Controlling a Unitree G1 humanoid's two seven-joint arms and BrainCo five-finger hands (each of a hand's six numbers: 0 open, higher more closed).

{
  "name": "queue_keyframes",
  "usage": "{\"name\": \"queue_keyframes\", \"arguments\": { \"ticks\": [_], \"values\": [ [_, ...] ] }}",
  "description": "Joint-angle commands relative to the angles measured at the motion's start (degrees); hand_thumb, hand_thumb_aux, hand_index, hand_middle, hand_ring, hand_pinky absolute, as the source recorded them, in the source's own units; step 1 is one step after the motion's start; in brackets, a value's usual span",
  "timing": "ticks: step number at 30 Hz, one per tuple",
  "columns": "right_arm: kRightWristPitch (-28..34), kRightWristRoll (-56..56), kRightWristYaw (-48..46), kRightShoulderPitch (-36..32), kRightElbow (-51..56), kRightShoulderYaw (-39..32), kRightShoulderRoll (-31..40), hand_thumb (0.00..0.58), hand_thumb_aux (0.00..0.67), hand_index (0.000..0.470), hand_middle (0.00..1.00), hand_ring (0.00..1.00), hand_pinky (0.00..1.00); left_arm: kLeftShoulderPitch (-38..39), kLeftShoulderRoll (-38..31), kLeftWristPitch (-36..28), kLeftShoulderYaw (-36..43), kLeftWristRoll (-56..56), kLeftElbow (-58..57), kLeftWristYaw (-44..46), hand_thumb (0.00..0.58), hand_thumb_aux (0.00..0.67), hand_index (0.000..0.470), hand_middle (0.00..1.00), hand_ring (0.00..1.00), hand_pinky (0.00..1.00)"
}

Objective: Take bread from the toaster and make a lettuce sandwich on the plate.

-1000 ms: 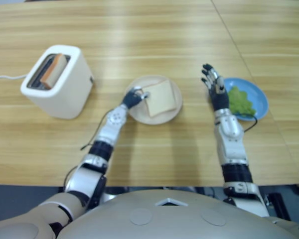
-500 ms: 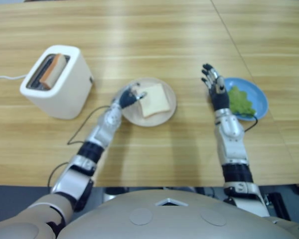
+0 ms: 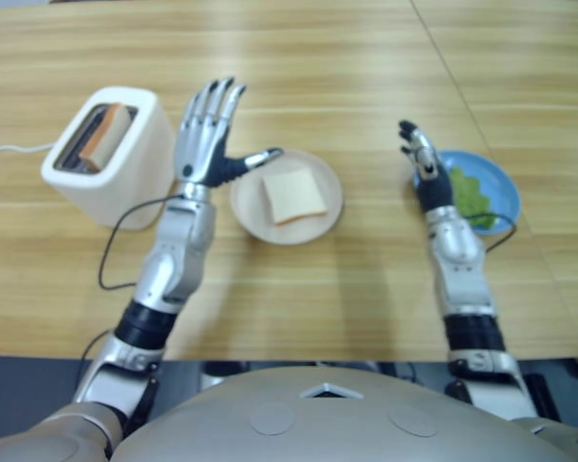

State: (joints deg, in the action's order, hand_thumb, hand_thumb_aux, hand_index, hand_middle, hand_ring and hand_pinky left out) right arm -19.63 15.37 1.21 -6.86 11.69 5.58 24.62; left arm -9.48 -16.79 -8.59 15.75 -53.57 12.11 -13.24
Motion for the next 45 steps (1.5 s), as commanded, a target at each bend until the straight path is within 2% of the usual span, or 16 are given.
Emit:
{"name": "queue_keyframes", "arguments": {
  "ticks": [1, 5, 12, 18, 30, 31, 32, 33, 34, 36, 37, 38, 40, 41, 42, 45],
  "values": [
    [2.1, 25.1, 15.4, -4.1, 11.3, -4.7, 16.5, 0.0, 0.0, 0.0, 0.0, 0.0, 0.0, 1.4, 1.8, 2.1, -1.5, 7.3, -8.3, 0.7, 0.0, 0.0, 0.0, 0.0, 0.0, 0.0],
    [3.8, 39.5, 23.5, -13.9, 31.8, -17.3, 25.8, 0.0, 0.0, 0.0, 0.0, 0.0, 0.0, 1.1, 2.6, 4.0, -0.7, 8.8, -15.5, -1.2, 0.0, 0.0, 0.0, 0.0, 0.0, 0.0],
    [4.8, 48.5, 29.5, -24.6, 53.2, -31.6, 26.6, 0.0, 0.0, 0.0, 0.0, 0.0, 0.0, 0.8, 3.0, 4.9, -0.6, 10.4, -20.0, -2.4, 0.0, 0.0, 0.0, 0.0, 0.0, 0.0],
    [4.9, 48.9, 31.8, -25.2, 57.6, -37.7, 24.7, 0.0, 0.0, 0.0, 0.0, 0.0, 0.0, 1.0, 2.4, 5.1, -1.2, 11.4, -20.3, -2.5, 0.0, 0.0, 0.0, 0.0, 0.0, 0.0],
    [5.9, 47.7, 33.0, -23.7, 58.5, -42.9, 24.2, 0.0, 0.0, 0.0, 0.0, 0.0, 0.0, 1.0, 2.2, 5.0, -1.1, 12.1, -20.4, -2.7, 0.0, 0.0, 0.0, 0.0, 0.0, 0.0],
    [5.8, 47.5, 33.0, -23.6, 58.4, -43.1, 24.2, 0.258, 0.171, 0.117, 0.0, 0.0, 0.0, 1.0, 2.2, 5.0, -1.0, 12.1, -20.5, -2.7, 0.0, 0.0, 0.0, 0.0, 0.0, 0.0],
    [5.6, 47.1, 33.0, -23.6, 58.4, -43.2, 24.2, 0.438, 0.339, 0.233, 0.0, 0.0, 0.0, 1.0, 2.3, 5.0, -1.0, 12.0, -20.5, -2.8, 0.0, 0.0, 0.0, 0.0, 0.0, 0.0],
    [5.3, 46.6, 32.7, -23.5, 58.4, -43.0, 24.2, 0.576, 0.615, 0.422, 0.0, 0.0, 0.0, 1.0, 2.3, 5.0, -0.9, 12.0, -20.6, -2.8, 0.0, 0.0, 0.0, 0.0, 0.0, 0.0],
    [5.0, 46.0, 32.4, -23.4, 58.4, -42.8, 24.1, 0.576, 0.615, 0.422, 0.0, 0.0, 0.0, 1.1, 2.3, 5.0, -0.9, 12.0, -20.6, -2.8, 0.0, 0.0, 0.0, 0.0, 0.0, 0.0],
    [4.5, 45.0, 32.3, -23.4, 58.2, -42.5, 24.1, 0.58, 0.67, 0.46, 0.0, 0.0, 0.0, 1.2, 2.2, 5.0, -0.9, 12.0, -20.4, -2.8, 0.0, 0.0, 0.0, 0.0, 0.0, 0.0],
    [4.4, 44.7, 32.3, -23.4, 58.2, -42.5, 24.1, 0.58, 0.67, 0.46, 0.26, 0.26, 0.26, 1.2, 2.2, 5.0, -0.9, 11.9, -20.4, -2.8, 0.0, 0.0, 0.0, 0.0, 0.0, 0.0],
    [4.3, 44.4, 32.3, -23.3, 58.1, -42.5, 24.2, 0.58, 0.67, 0.46, 0.62, 0.62, 0.62, 1.2, 2.2, 5.0, -0.9, 12.0, -20.5, -2.8, 0.0, 0.0, 0.0, 0.0, 0.0, 0.0],
    [4.1, 44.0, 32.2, -23.3, 57.9, -42.5, 24.2, 0.58, 0.67, 0.46, 0.82, 0.82, 0.82, 1.1, 2.2, 5.1, -0.9, 12.0, -20.5, -2.7, 0.0, 0.0, 0.0, 0.0, 0.0, 0.0],
    [3.9, 43.7, 32.1, -23.3, 57.9, -42.5, 24.3, 0.58, 0.67, 0.46, 0.82, 0.82, 0.82, 1.2, 2.1, 5.1, -0.9, 12.0, -20.4, -2.7, 0.0, 0.0, 0.0, 0.0, 0.0, 0.0],
    [3.7, 43.5, 32.0, -23.4, 57.8, -42.4, 24.3, 0.58, 0.67, 0.46, 1.0, 1.0, 1.0, 1.2, 2.2, 5.1, -0.9, 12.0, -20.4, -2.7, 0.0, 0.0, 0.0, 0.0, 0.0, 0.0],
    [3.2, 43.0, 31.6, -23.4, 57.7, -42.3, 24.4, 0.58, 0.67, 0.46, 1.0, 1.0, 1.0, 1.2, 2.2, 5.1, -0.8, 12.0, -20.5, -2.7, 0.0, 0.0, 0.0, 0.0, 0.0, 0.0]
  ]
}}
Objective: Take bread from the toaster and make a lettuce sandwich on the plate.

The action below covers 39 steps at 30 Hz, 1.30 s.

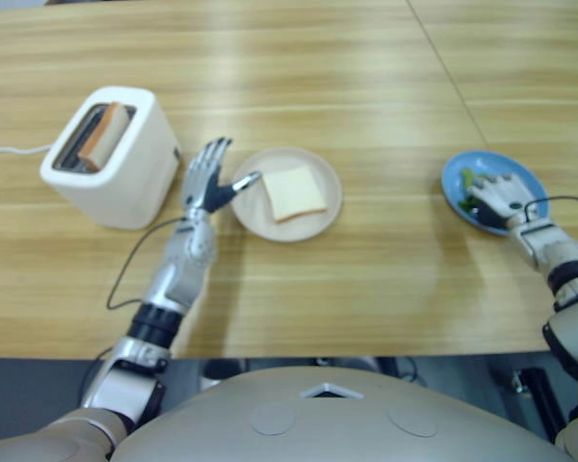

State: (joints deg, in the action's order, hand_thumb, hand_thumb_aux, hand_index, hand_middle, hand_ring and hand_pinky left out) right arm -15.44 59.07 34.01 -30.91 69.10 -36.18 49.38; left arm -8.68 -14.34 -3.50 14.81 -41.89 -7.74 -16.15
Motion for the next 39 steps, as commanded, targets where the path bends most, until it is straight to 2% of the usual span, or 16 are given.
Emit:
{"name": "queue_keyframes", "arguments": {
  "ticks": [1, 9, 12, 15, 18, 22, 25, 28, 33, 39],
  "values": [
    [-1.1, -0.9, -1.3, 0.6, 0.3, -0.6, -0.4, 0.58, 0.67, 0.46, 1.0, 1.0, 1.0, 0.4, -0.2, 0.0, 0.1, 0.3, -0.7, 0.2, 0.0, 0.0, 0.0, 0.0, 0.0, 0.0],
    [-2.8, -2.9, -0.4, 0.9, -2.2, 0.7, 1.5, 0.58, 0.67, 0.46, 1.0, 1.0, 1.0, 0.5, -0.3, -0.1, 0.0, 0.3, -0.5, 0.1, 0.0, 0.0, 0.0, 0.0, 0.0, 0.0],
    [-3.7, -4.6, 0.5, 1.8, -6.7, 2.7, 3.9, 0.58, 0.67, 0.46, 1.0, 1.0, 1.0, 0.5, -0.4, 0.1, -0.4, 0.7, -0.4, 0.0, 0.0, 0.0, 0.0, 0.0, 0.0, 0.0],
    [-3.9, -7.2, 0.1, 5.0, -17.2, 6.7, 7.8, 0.58, 0.67, 0.46, 1.0, 1.0, 1.0, 0.4, -0.7, 0.6, -1.1, 1.5, -0.4, -0.1, 0.0, 0.0, 0.0, 0.0, 0.0, 0.0],
    [-1.1, -10.1, -3.7, 10.6, -35.5, 13.5, 12.2, 0.58, 0.67, 0.46, 1.0, 1.0, 1.0, 0.2, -1.1, 1.2, -2.4, 3.1, -0.5, -0.3, 0.0, 0.0, 0.0, 0.0, 0.0, 0.0],
    [2.8, -11.1, -9.0, 15.0, -52.1, 19.8, 12.6, 0.58, 0.67, 0.46, 1.0, 1.0, 1.0, 0.1, -0.2, 3.1, -5.0, 8.1, -1.8, 0.6, 0.0, 0.0, 0.0, 0.0, 0.0, 0.0],
    [4.9, -10.3, -14.2, 14.1, -61.8, 20.7, 8.5, 0.58, 0.67, 0.46, 1.0, 1.0, 1.0, 0.0, 1.1, 5.3, -7.0, 13.3, -3.4, 1.5, 0.0, 0.0, 0.0, 0.0, 0.0, 0.0],
    [5.1, -8.0, -17.9, 9.7, -65.1, 17.4, 0.4, 0.58, 0.67, 0.46, 1.0, 1.0, 1.0, -0.6, 2.8, 7.2, -9.4, 18.8, -5.4, 2.9, 0.0, 0.0, 0.0, 0.0, 0.0, 0.0],
    [4.1, -4.0, -20.5, 3.1, -60.9, 11.8, -11.0, 0.58, 0.67, 0.46, 1.0, 1.0, 1.0, -1.4, 3.4, 9.0, -10.3, 21.9, -7.5, 4.1, 0.0, 0.0, 0.0, 0.0, 0.0, 0.0],
    [1.6, 0.5, -20.4, -1.6, -48.1, 2.8, -22.1, 0.58, 0.67, 0.46, 1.0, 1.0, 1.0, -1.6, 3.2, 9.3, -9.6, 21.4, -7.3, 4.1, 0.0, 0.0, 0.0, 0.0, 0.0, 0.0]
  ]
}}
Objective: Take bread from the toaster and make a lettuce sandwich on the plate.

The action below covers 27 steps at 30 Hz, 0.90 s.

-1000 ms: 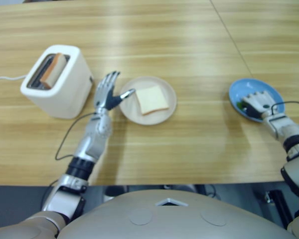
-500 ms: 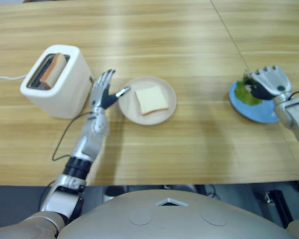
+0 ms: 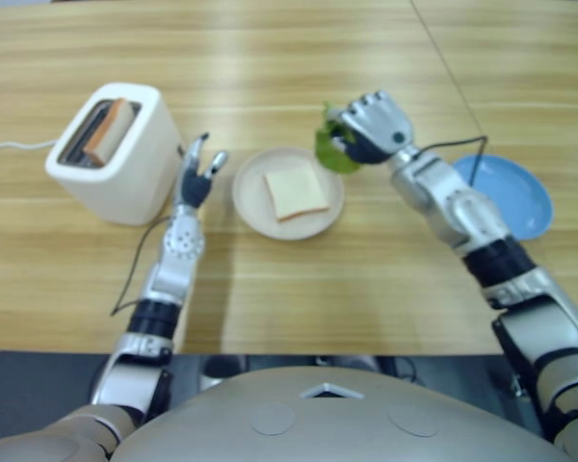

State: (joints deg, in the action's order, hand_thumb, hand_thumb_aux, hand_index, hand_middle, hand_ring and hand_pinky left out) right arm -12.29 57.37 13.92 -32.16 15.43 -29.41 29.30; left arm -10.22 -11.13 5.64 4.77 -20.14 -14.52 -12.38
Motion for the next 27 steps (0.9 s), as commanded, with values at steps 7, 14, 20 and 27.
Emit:
{"name": "queue_keyframes", "arguments": {
  "ticks": [7, 14, 20, 27],
  "values": [
    [-3.2, 4.1, 1.0, -0.3, 15.7, -8.4, -4.3, 0.58, 0.67, 0.46, 1.0, 1.0, 1.0, 0.7, 0.4, -0.4, 1.5, -1.7, -0.1, 0.0, 0.0, 0.0, 0.0, 0.0, 0.0, 0.0],
    [-3.1, 3.7, 0.4, -0.2, 13.9, -7.8, -2.3, 0.58, 0.67, 0.46, 1.0, 1.0, 1.0, 1.3, 0.6, -0.8, 1.9, -2.3, 0.1, -0.3, 0.0, 0.0, 0.0, 0.0, 0.0, 0.0],
    [-2.6, 3.9, 1.6, -1.1, 14.4, -8.3, -4.1, 0.58, 0.659, 0.453, 1.0, 1.0, 1.0, 1.3, 0.6, -0.7, 2.2, -3.1, 0.1, -0.3, 0.0, 0.0, 0.0, 0.0, 0.0, 0.0],
    [-3.5, 3.3, 3.5, -3.3, 18.3, -8.8, -7.7, 0.58, 0.67, 0.46, 1.0, 1.0, 1.0, 1.5, 0.1, -0.7, 1.9, -3.1, 0.0, -0.5, 0.0, 0.0, 0.0, 0.0, 0.0, 0.0]
  ]
}}
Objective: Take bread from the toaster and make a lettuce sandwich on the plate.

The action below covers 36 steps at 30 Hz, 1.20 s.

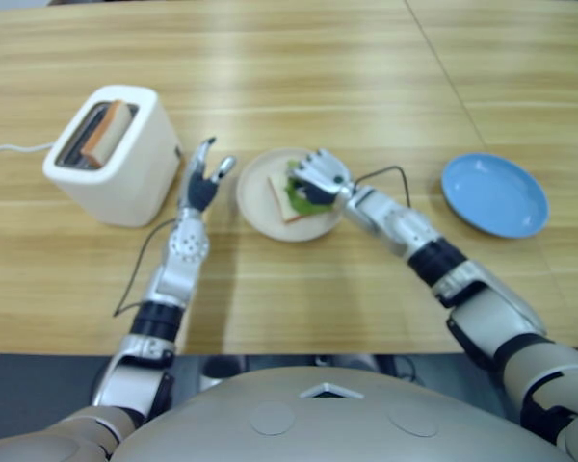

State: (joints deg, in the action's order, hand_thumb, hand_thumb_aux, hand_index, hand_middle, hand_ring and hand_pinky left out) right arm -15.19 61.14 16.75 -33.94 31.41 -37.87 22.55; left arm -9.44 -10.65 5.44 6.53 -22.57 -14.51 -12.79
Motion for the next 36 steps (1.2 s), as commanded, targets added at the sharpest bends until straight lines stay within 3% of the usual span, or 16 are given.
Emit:
{"name": "queue_keyframes", "arguments": {
  "ticks": [1, 7, 8, 9, 10, 11, 15, 17, 21, 22, 25, 30, 33, 36],
  "values": [
    [-0.8, -0.5, 0.7, -1.9, 2.8, -0.4, -1.4, 0.58, 0.67, 0.46, 1.0, 1.0, 1.0, 0.7, -0.3, -0.5, 0.2, -0.7, -0.1, -0.1, 0.0, 0.0, 0.0, 0.0, 0.0, 0.0],
    [-0.9, -0.6, 0.6, -3.1, 4.3, -0.7, -2.9, 0.58, 0.67, 0.46, 1.0, 1.0, 1.0, 0.6, 0.1, -0.6, 0.8, -1.0, -0.5, -0.4, 0.0, 0.0, 0.0, 0.0, 0.0, 0.0],
    [-0.6, -0.4, 0.3, -3.2, 4.7, -0.9, -3.0, 0.578, 0.633, 0.435, 1.0, 1.0, 1.0, 0.6, 0.1, -0.6, 0.9, -1.0, -0.5, -0.4, 0.0, 0.0, 0.0, 0.0, 0.0, 0.0],
    [-0.6, -0.5, 0.1, -3.2, 5.2, -0.9, -3.0, 0.509, 0.436, 0.299, 0.97, 0.97, 0.97, 0.6, 0.1, -0.6, 1.0, -1.1, -0.6, -0.5, 0.0, 0.0, 0.0, 0.0, 0.0, 0.0],
    [-0.5, -0.8, -0.1, -3.1, 5.5, -0.8, -3.0, 0.443, 0.344, 0.236, 0.91, 0.91, 0.91, 0.6, 0.1, -0.7, 1.0, -1.1, -0.6, -0.5, 0.0, 0.0, 0.0, 0.0, 0.0, 0.0],
    [-0.2, -0.8, -0.4, -2.8, 5.4, -0.6, -2.7, 0.0, 0.0, 0.0, 0.89, 0.89, 0.89, 0.5, 0.1, -0.7, 1.1, -1.1, -0.7, -0.5, 0.0, 0.0, 0.0, 0.0, 0.0, 0.0],
    [1.0, -1.2, -3.1, -1.4, 3.2, 0.1, -0.9, 0.0, 0.0, 0.0, 0.73, 0.73, 0.73, 0.7, -0.1, -0.8, 0.9, -1.2, -0.6, -0.5, 0.0, 0.0, 0.0, 0.0, 0.0, 0.0],
    [1.5, -1.7, -4.7, -0.4, 0.7, 0.7, 0.4, 0.0, 0.0, 0.0, 0.72, 0.72, 0.72, 0.8, -0.2, -0.8, 0.9, -1.2, -0.6, -0.5, 0.0, 0.0, 0.0, 0.0, 0.0, 0.0],
    [3.2, -2.3, -9.4, 2.1, -6.3, 2.0, 3.5, 0.0, 0.0, 0.0, 0.55, 0.55, 0.55, 0.9, -0.3, -0.9, 0.8, -1.3, -0.4, -0.5, 0.0, 0.0, 0.0, 0.0, 0.0, 0.0],
    [3.7, -2.5, -10.7, 2.8, -8.6, 2.6, 4.4, 0.0, 0.0, 0.0, 0.41, 0.41, 0.41, 0.9, -0.3, -0.9, 0.8, -1.4, -0.3, -0.5, 0.0, 0.0, 0.0, 0.0, 0.0, 0.0],
    [5.3, -3.0, -14.7, 5.2, -16.5, 5.3, 7.2, 0.0, 0.0, 0.0, 0.16, 0.16, 0.16, 1.1, -0.7, -1.0, 0.8, -2.0, 0.8, -0.5, 0.0, 0.0, 0.0, 0.0, 0.0, 0.0],
    [7.2, -9.1, -17.1, 9.0, -31.3, 14.9, 9.8, 0.0, 0.0, 0.0, 0.11, 0.11, 0.11, 4.7, -3.4, -1.2, 0.1, -8.9, 17.3, -1.8, 0.0, 0.0, 0.0, 0.0, 0.0, 0.0],
    [6.8, -19.2, -15.4, 11.5, -36.0, 23.6, 7.8, 0.0, 0.0, 0.0, 0.11, 0.11, 0.11, 6.6, -6.5, -3.3, -2.9, -16.0, 32.8, -0.7, 0.0, 0.0, 0.0, 0.0, 0.0, 0.0],
    [6.0, -35.9, -16.6, 14.8, -36.7, 32.7, 2.7, 0.0, 0.0, 0.0, 0.11, 0.11, 0.11, 6.0, -11.7, -8.6, -7.8, -23.1, 39.3, 3.4, 0.0, 0.0, 0.0, 0.0, 0.0, 0.0]
  ]
}}
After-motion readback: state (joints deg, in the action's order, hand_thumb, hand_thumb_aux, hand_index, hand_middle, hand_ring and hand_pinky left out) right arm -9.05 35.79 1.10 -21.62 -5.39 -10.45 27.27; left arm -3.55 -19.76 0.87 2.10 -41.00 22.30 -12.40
